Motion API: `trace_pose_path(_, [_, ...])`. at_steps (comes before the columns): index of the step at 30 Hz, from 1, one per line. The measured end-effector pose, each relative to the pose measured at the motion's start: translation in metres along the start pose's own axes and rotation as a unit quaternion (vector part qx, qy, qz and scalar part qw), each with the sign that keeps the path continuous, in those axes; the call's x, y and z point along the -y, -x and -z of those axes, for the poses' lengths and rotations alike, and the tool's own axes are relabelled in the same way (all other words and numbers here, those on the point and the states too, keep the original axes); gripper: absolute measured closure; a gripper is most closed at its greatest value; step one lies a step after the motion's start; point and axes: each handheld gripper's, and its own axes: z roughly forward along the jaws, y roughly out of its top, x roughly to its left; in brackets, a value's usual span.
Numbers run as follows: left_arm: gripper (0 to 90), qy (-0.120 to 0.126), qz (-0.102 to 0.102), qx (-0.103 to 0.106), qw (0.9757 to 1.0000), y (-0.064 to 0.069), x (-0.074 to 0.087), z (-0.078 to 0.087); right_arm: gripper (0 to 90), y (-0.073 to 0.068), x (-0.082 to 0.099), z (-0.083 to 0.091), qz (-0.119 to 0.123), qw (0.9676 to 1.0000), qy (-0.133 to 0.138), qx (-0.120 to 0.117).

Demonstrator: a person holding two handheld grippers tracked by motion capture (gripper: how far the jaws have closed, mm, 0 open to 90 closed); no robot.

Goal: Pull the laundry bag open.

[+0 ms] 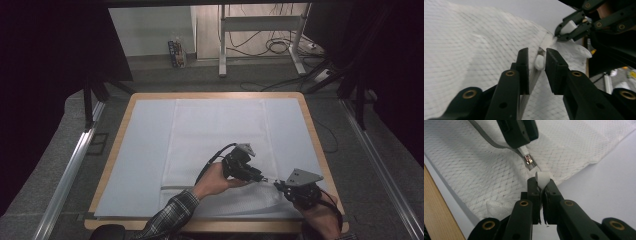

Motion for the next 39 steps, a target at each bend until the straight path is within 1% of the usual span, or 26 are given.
trace_pose_path(1, [74.7, -0.002, 0.000, 0.004, 1.0000, 0.000, 0.000, -0.001, 84.8, 0.000, 0.000, 0.000, 0.000, 1.0000, 0.000, 0.000])
trace_pose_path(2, [76.4, -0.013, -0.008, 0.011, 0.9998, 0.000, 0.001, -0.002, 84.7, 0.000, 0.000, 0.000, 0.001, 1.0000, 0.000, 0.000])
trace_pose_path(9, [77.7, -0.018, -0.008, 0.020, 0.9996, 0.000, 0.001, -0.001, 84.4, 0.000, 0.000, -0.001, 0.005, 1.0000, -0.003, 0.003])
trace_pose_path(10, [77.2, -0.019, -0.006, 0.024, 0.9995, 0.000, 0.001, -0.001, 84.4, 0.000, 0.000, -0.001, 0.005, 1.0000, -0.003, 0.003])
trace_pose_path(12, [75.0, -0.019, -0.005, 0.024, 0.9995, 0.000, 0.001, -0.002, 84.3, 0.000, 0.000, -0.001, 0.007, 1.0000, -0.004, 0.004])
trace_pose_path(13, [75.0, -0.021, -0.004, 0.021, 0.9995, 0.000, 0.000, -0.002, 84.3, 0.000, 0.000, -0.001, 0.007, 1.0000, -0.004, 0.004])
trace_pose_path(14, [73.7, -0.023, -0.005, 0.023, 0.9995, 0.001, 0.000, -0.004, 84.3, -0.001, 0.000, 0.000, 0.007, 1.0000, -0.002, 0.004])
trace_pose_path(17, [71.8, -0.025, -0.010, 0.020, 0.9994, 0.004, 0.000, -0.004, 84.2, -0.001, 0.000, 0.000, 0.008, 1.0000, -0.004, 0.005])
trace_pose_path(18, [71.4, -0.026, -0.015, 0.011, 0.9995, 0.006, -0.001, -0.002, 84.2, 0.000, 0.000, -0.001, 0.007, 1.0000, -0.004, 0.004])
trace_pose_path(20, [70.5, -0.018, -0.016, 0.009, 0.9997, 0.008, -0.001, 0.001, 84.2, 0.000, 0.000, -0.001, 0.008, 1.0000, -0.004, 0.005])
trace_pose_path(21, [70.5, -0.018, -0.016, 0.009, 0.9997, 0.008, -0.001, 0.001, 84.2, 0.000, 0.000, -0.001, 0.008, 1.0000, -0.004, 0.005])
trace_pose_path(22, [70.5, -0.020, -0.013, 0.010, 0.9997, 0.008, -0.002, 0.002, 84.2, 0.000, 0.000, 0.000, 0.007, 1.0000, -0.002, 0.005])
trace_pose_path(24, [70.8, -0.028, -0.010, 0.003, 0.9996, 0.007, -0.001, 0.001, 84.2, 0.000, 0.000, 0.000, 0.007, 1.0000, -0.003, 0.006])
trace_pose_path(26, [71.8, -0.029, -0.007, 0.009, 0.9995, 0.006, 0.000, 0.000, 84.2, -0.001, 0.000, 0.000, 0.007, 1.0000, -0.003, 0.006])
trace_pose_path(29, [74.1, -0.033, -0.008, 0.015, 0.9993, 0.006, 0.002, -0.003, 84.1, 0.000, 0.000, 0.000, 0.007, 1.0000, -0.003, 0.005])
trace_pose_path(30, [74.4, -0.036, -0.012, 0.015, 0.9992, 0.006, 0.002, -0.003, 84.1, 0.000, 0.000, 0.000, 0.008, 0.9999, -0.003, 0.005])
trace_pose_path(31, [75.0, -0.041, -0.016, 0.013, 0.9989, 0.007, 0.002, -0.004, 84.1, 0.000, 0.000, 0.000, 0.008, 0.9999, -0.003, 0.005])
trace_pose_path(32, [75.0, -0.041, -0.014, 0.009, 0.9990, 0.007, 0.002, -0.005, 84.1, 0.000, 0.000, 0.000, 0.008, 0.9999, -0.003, 0.005])
trace_pose_path(33, [75.0, -0.046, -0.018, 0.005, 0.9988, 0.007, 0.001, -0.005, 84.2, 0.000, 0.000, 0.000, 0.008, 0.9999, -0.003, 0.006])
trace_pose_path(34, [75.1, -0.041, -0.010, 0.005, 0.9991, 0.007, 0.001, -0.007, 84.1, 0.000, 0.000, 0.000, 0.008, 0.9999, -0.003, 0.006])
trace_pose_path(35, [75.1, -0.039, -0.007, 0.005, 0.9992, 0.007, 0.001, -0.008, 84.1, 0.000, 0.000, 0.000, 0.007, 1.0000, -0.003, 0.006])
trace_pose_path(36, [75.7, -0.039, -0.008, 0.002, 0.9992, 0.007, 0.002, -0.008, 84.1, 0.000, 0.000, 0.000, 0.006, 1.0000, -0.002, 0.005])
trace_pose_path(38, [78.4, -0.039, -0.006, -0.001, 0.9992, 0.007, 0.002, -0.009, 84.2, 0.000, 0.000, 0.000, 0.005, 1.0000, -0.001, 0.005])
trace_pose_path(39, [78.4, -0.038, -0.004, -0.003, 0.9993, 0.007, 0.002, -0.010, 84.2, 0.000, 0.000, 0.000, 0.005, 1.0000, 0.000, 0.004])
